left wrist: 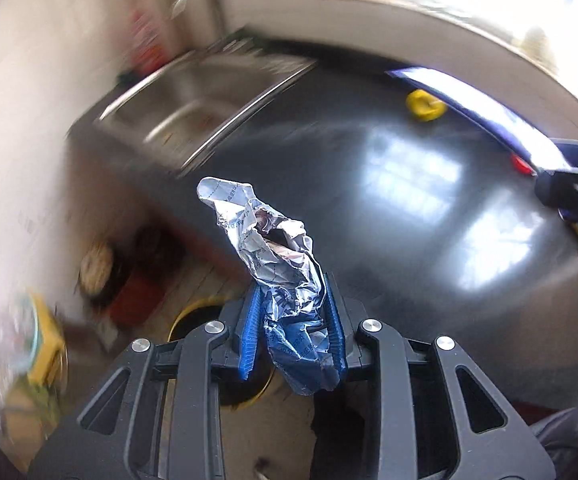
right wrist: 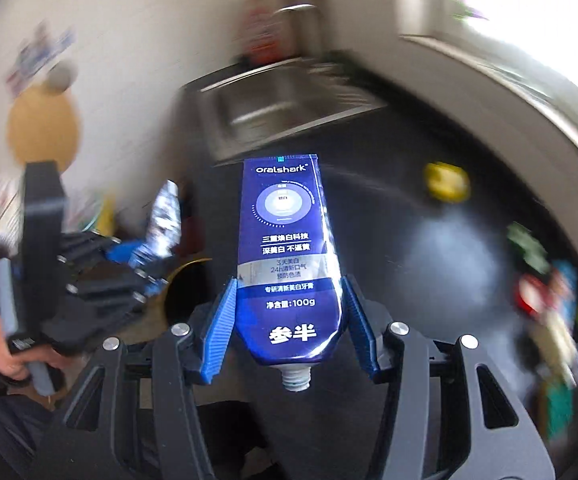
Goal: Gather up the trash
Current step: 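Carry the foil and toothpaste tube over the trash bin with both grippers, then open both grippers to drop the foil and tube into the bin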
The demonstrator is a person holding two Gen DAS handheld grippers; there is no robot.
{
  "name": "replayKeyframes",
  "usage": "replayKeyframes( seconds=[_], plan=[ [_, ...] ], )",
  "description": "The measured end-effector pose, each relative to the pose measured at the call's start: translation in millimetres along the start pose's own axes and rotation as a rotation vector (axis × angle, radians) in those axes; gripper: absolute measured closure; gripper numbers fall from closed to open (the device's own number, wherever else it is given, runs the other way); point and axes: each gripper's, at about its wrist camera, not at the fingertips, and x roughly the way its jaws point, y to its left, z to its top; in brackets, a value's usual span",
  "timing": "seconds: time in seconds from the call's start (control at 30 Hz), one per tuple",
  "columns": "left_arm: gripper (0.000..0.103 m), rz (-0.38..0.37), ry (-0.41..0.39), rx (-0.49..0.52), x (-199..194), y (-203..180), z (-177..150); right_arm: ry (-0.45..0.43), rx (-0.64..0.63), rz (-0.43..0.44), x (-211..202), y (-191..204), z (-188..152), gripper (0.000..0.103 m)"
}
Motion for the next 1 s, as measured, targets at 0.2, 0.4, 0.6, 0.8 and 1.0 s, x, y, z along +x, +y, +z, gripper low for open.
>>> replayKeyframes(
  seconds=[0.2,0.4,0.6,0.8,1.0],
  plan=[
    [0.074,0.017,0.087,-0.160,34.2,76.5,-68.7,0.135,-0.119,0.136,85.5,89.6,29.9,0.051],
    [0.074,-0.030,0.136,-0.241,88.3,123.6,-106.8,0.257,-0.204,0.153,164.6,149.8,39.1,0.051],
    [0.074,-0.067,0.141,-0.261,130.7,154.0,-128.1,0.357,-0.272,0.132,227.7,182.2,38.6,0.051],
    [0.024,-0.085,0.144,-0.269,149.6,168.4,-133.3,0.422,-0.281,0.131,268.7,194.0,48.2,0.032],
    [0.021,-0.069,0.148,-0.284,148.3,174.9,-132.8,0.389,-0.285,0.133,258.5,189.7,57.6,0.022]
  ],
)
